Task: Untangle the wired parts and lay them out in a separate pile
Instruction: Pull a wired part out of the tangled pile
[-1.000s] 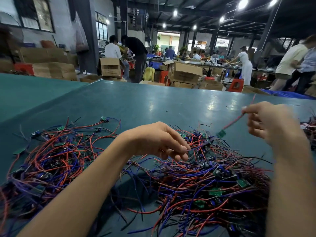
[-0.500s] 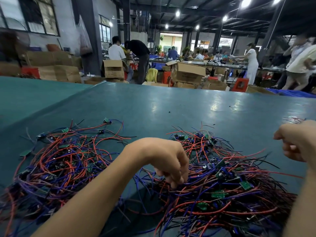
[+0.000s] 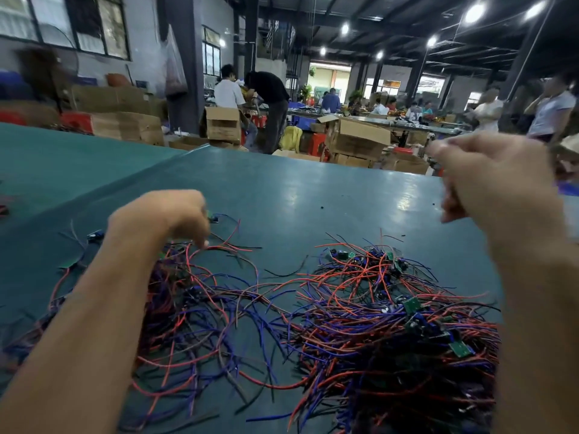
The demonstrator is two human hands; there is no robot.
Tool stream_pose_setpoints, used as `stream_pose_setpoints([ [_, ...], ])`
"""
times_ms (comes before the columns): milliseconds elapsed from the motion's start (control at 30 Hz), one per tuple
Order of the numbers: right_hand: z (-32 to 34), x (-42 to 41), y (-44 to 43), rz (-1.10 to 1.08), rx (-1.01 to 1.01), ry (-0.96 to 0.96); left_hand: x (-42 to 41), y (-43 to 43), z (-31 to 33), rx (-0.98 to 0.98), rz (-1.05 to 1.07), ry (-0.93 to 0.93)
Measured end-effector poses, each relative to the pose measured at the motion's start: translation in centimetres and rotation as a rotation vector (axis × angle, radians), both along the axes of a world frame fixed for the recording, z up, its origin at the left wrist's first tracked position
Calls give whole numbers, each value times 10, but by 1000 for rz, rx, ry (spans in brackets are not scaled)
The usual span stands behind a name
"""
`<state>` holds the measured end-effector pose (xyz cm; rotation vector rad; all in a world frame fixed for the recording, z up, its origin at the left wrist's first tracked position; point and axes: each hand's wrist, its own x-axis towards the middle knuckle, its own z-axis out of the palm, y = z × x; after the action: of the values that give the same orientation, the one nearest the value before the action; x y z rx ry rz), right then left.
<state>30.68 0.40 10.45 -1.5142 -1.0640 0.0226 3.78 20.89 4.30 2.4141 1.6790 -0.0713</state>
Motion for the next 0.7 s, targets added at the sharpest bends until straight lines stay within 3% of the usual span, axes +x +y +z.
stream_pose_setpoints([
  [100,-32,-40,38,224,-203,-84,-26,8,-22,-92,124,198],
  [267,-90,-99,77,396,-609,-330,-33,13,-32,-89,176,15],
  [367,-113,-111,85,433,-729,-414,-30,13,-34,-101,159,-151],
  [567,-111,-100,89,378,-647,-374,-28,16,-23,-140,51,-604],
  [700,-106,-87,91,377,-505,-263,-18,4,-10,-255,-29,-740],
])
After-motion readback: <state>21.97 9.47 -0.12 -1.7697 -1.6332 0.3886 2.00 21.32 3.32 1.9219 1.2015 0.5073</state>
